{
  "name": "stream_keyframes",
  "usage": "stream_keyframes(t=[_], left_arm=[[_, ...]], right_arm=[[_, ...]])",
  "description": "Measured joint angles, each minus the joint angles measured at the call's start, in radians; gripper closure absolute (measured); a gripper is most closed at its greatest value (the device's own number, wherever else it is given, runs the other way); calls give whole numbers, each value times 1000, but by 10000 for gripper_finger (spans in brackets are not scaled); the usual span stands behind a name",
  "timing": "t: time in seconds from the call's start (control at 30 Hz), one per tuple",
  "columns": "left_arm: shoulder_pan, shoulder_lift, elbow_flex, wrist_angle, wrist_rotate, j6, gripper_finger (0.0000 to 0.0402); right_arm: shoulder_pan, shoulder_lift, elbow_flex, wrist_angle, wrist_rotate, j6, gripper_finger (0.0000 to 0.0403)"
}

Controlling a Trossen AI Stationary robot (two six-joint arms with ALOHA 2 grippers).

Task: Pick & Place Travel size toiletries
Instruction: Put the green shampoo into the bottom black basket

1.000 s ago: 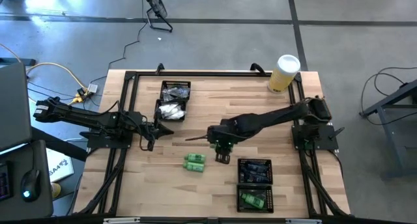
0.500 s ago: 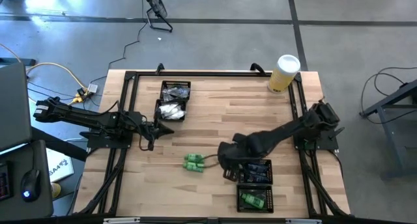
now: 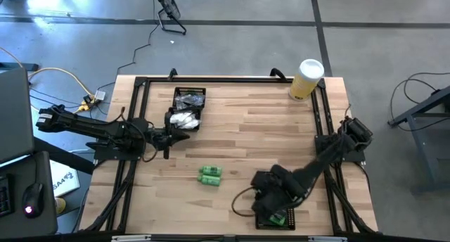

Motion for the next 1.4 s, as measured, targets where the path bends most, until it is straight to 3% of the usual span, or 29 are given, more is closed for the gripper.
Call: stream_keyframes(t=[0.33, 0.67, 0.9, 1.2, 1.4], left_arm=[[0, 0, 0, 45, -49, 50, 402], [0, 0, 0, 45, -98, 69, 402], [0, 0, 0, 45, -106, 79, 402], [0, 0, 0, 45, -130, 79, 402], [0, 0, 0, 45, -130, 79, 402]], right_arm=[[149, 0, -110, 80, 8, 303, 231], [238, 0, -167, 155, -74, 520, 231], [235, 1, -197, 183, -76, 577, 229], [225, 1, -199, 192, -101, 571, 186], [225, 1, -199, 197, -101, 570, 187]])
